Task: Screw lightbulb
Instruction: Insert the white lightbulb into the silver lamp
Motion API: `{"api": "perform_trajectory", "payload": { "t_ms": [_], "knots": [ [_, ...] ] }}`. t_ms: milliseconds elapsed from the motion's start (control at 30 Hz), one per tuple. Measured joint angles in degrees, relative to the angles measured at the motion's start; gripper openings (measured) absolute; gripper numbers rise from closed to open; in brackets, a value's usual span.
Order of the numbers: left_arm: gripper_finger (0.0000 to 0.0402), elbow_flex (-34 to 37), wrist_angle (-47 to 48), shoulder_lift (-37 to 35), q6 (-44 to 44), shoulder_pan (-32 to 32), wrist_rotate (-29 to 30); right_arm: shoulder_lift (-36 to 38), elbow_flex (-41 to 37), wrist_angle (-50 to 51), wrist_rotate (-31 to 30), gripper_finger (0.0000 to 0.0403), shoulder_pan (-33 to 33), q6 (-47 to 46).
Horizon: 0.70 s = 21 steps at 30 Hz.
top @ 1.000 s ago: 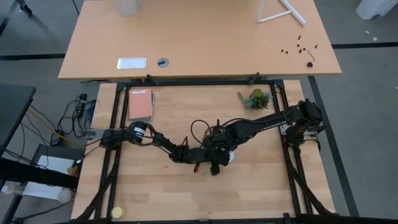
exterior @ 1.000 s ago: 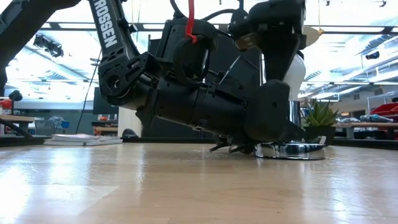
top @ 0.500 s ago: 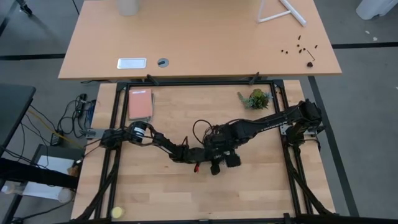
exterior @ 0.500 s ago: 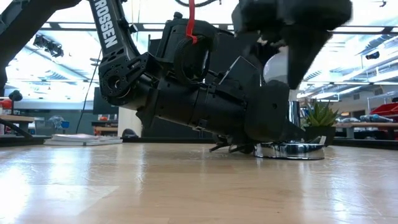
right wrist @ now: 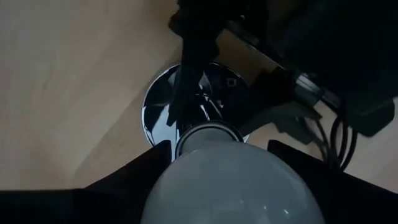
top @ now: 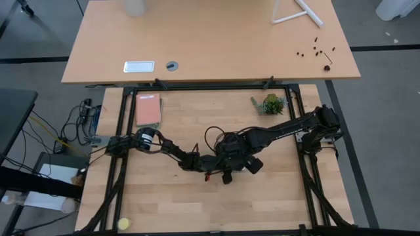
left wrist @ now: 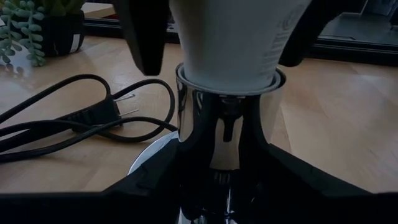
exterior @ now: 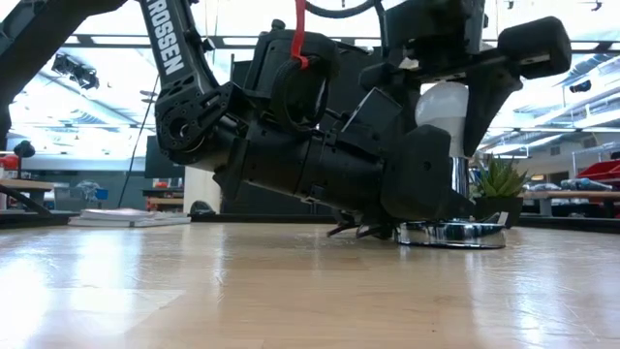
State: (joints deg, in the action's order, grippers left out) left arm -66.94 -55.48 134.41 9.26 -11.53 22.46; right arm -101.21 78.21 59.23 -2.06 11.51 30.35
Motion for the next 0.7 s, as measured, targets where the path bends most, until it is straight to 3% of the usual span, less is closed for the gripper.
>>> {"api": "perform_trajectory", "payload": {
  "t_ms": [267, 467, 700],
  "knots": [
    [0.0196, -0.02, 0.01, 0.0, -0.09, 0.0, -0.62, 0.04, -0.1, 0.12, 0.19, 0.0253, -0.8, -16.53],
    [0.0196, 0.0, 0.04, 0.0, 0.03, -0.04, 0.33, 0.04, -0.28, -0.5, 0.34, 0.0274, -1.2, -37.99],
    [0.0196, 0.02, 0.04, 0.0, 0.0, -0.04, -0.09, 0.04, -0.28, -0.42, 0.3, 0.0251, -1.2, -59.06]
  ]
}}
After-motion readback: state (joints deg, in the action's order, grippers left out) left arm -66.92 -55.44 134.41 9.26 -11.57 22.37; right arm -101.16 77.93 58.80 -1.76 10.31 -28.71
